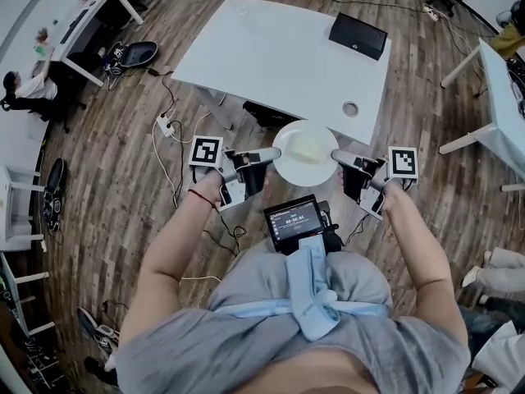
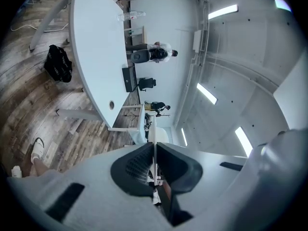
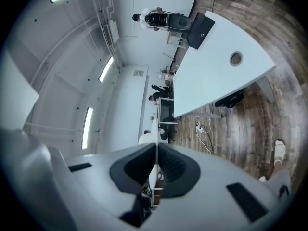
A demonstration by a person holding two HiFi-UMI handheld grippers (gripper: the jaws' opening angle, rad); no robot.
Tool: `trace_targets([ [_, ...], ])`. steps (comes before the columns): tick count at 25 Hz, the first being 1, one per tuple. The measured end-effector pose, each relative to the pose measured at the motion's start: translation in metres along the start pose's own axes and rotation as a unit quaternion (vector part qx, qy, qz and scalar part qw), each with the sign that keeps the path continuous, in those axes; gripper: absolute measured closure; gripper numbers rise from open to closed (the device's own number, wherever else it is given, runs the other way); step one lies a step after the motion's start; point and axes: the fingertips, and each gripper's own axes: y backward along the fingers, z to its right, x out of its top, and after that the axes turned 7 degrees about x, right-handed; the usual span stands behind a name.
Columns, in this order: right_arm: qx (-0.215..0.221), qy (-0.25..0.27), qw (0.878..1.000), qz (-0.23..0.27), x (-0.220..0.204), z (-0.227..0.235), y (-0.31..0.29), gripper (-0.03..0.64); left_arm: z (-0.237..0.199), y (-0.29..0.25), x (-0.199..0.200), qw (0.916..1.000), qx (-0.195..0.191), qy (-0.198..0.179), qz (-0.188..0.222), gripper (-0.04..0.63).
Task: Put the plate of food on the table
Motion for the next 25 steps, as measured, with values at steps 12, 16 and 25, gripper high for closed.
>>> trace_targets([
  [12, -0.005, -0.003, 1.0, -0.007, 0.111, 0.015, -0.024, 0.58, -0.005, -0.05, 0.103, 0.9998, 0.001, 0.01, 0.016, 0.566],
  [16, -0.009, -0.002, 1.0, 0.0, 0.113, 0.023, -0.026, 0.58, -0.01, -0.052, 0.106, 0.9999, -0.003, 0.008, 0.011, 0.566],
  [25, -0.026, 0.001, 1.0, 0.015, 0.163, 0.043, -0.067, 0.58, -0.032, -0.051, 0.173, 0.9998, 0.005, 0.017, -0.005, 0.566],
])
